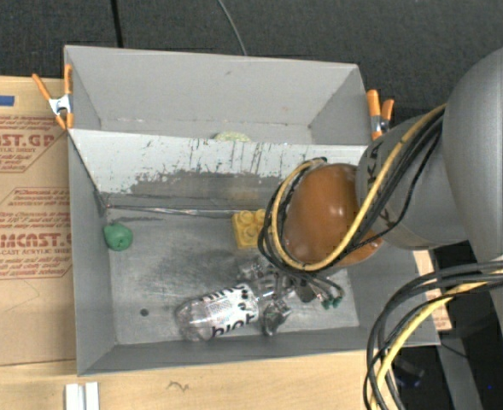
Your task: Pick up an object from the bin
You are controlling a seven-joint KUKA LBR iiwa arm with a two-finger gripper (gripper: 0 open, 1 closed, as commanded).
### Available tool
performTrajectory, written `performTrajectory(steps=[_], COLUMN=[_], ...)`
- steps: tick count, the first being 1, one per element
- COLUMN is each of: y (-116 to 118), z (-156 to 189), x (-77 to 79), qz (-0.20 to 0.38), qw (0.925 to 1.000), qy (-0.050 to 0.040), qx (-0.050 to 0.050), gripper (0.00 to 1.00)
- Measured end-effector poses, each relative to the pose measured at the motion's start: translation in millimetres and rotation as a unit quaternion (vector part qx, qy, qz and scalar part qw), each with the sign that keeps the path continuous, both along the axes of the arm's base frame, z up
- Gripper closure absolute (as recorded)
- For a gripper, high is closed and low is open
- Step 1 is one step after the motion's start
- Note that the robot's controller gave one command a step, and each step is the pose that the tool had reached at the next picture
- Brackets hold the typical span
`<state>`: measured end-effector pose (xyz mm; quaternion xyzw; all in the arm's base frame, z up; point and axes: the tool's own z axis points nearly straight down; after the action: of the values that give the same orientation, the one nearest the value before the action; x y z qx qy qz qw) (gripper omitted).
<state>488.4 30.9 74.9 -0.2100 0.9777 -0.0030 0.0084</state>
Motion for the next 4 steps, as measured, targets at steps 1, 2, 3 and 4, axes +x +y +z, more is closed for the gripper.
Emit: performTrajectory(steps=[1, 2, 3, 4], y=[0.0, 0.2, 0.7, 1.0], z=[1.3, 5.7, 9.9, 18.4], x=[0.1, -0.8, -0.7, -2.7], qz=[0.000, 0.000, 0.000, 0.000], qw=[1.0000, 1.0000, 1.0000, 0.9999], qy=[0.0015, 0.0051, 0.0067, 0.0109], qx=[0.000, 0.001, 0.001, 0.001], gripper=[1.00, 1.00, 1.00, 1.00])
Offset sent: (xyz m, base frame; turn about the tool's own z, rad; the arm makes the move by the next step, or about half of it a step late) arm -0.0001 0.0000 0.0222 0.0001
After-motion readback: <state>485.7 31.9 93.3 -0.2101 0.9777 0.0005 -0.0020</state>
